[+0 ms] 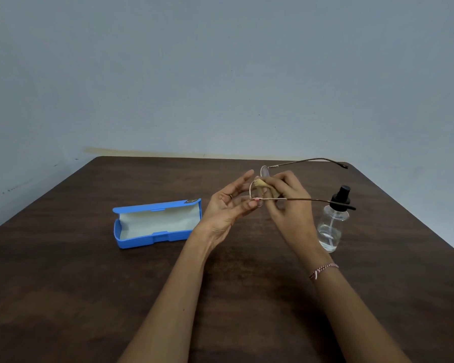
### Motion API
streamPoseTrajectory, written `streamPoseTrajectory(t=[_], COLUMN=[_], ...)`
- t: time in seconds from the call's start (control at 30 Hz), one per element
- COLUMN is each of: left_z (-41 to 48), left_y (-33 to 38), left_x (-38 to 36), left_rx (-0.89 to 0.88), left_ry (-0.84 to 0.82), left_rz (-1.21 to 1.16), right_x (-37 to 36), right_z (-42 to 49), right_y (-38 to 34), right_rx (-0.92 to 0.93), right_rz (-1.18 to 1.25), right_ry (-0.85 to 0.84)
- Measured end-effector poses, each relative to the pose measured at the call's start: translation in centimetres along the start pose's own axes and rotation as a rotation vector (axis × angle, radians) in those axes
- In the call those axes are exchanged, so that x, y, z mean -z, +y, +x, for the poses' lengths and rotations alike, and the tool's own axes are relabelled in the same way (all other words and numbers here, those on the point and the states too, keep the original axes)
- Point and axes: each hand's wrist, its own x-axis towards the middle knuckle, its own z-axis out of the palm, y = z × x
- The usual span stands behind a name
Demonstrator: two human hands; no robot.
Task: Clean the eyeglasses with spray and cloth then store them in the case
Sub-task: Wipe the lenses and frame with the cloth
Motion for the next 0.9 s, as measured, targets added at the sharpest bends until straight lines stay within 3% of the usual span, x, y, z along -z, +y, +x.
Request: streamPoseTrajectory(t=[0.13, 0.3, 0.47, 0.63, 0.9], left_z=[0.0, 0.0, 0.0, 0.2, 0.3], left_y=[-0.1, -0.2, -0.1, -0.3, -0.2], left_x=[0.1, 0.2, 0.3, 0.4, 0.8], left_rx=[-0.009, -0.004, 0.014, 0.017, 0.010], left_ry=[-0.012, -0.010, -0.030, -0.051, -0.036], left_rz=[0.002, 0.044, 0.035, 0.058, 0.028], right_x=[-0.2, -0.2, -0.2, -0.3, -0.1], right_z=[-0.1, 0.1, 0.1, 0.2, 0.0], right_y=[0.1, 0.6, 0.4, 1.0, 0.2], right_rx=[0.004, -0.049, 0.033, -0.038, 0.036], right_rz=[0.045, -0.029, 0.031, -0.049, 0.036], right_ry=[-0.045, 0.032, -0.035, -0.003, -0.138])
